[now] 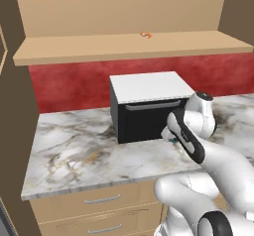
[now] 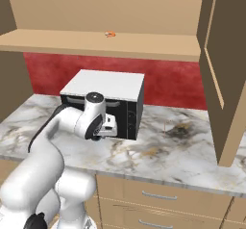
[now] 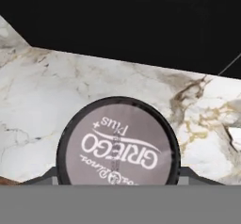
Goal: Pick the yogurt and yogurt from the counter and place them in the cabinets closest to them.
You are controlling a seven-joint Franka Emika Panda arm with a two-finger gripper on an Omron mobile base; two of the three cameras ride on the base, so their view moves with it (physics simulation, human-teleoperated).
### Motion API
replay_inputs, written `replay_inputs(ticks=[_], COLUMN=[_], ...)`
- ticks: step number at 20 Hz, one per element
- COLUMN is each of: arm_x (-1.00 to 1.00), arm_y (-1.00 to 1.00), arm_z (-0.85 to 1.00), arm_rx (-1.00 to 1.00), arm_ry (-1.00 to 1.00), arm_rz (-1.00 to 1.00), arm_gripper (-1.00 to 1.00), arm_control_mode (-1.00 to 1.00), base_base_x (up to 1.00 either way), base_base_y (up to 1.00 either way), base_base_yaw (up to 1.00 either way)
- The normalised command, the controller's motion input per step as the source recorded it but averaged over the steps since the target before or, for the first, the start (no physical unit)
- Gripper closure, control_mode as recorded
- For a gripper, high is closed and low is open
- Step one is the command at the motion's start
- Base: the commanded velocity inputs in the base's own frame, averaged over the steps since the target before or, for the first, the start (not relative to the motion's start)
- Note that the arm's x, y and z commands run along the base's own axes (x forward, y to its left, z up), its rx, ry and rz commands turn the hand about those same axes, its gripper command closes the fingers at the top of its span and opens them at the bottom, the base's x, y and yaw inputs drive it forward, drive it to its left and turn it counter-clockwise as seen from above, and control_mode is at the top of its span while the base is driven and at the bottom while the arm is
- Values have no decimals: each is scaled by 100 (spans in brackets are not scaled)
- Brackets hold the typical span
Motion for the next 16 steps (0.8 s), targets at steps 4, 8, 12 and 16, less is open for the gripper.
replay_inputs(ticks=[4,8,12,16], arm_x=[-70,-59,-41,-19], arm_y=[-10,-1,2,9], arm_z=[68,66,75,82], arm_rx=[0,0,0,0], arm_ry=[5,-2,-10,-6], arm_rz=[-2,0,0,0], arm_gripper=[100,100,100,100], arm_control_mode=[-100,-100,-100,-100], base_base_x=[0,0,0,0], base_base_y=[0,0,0,0], base_base_yaw=[0,0,0,0])
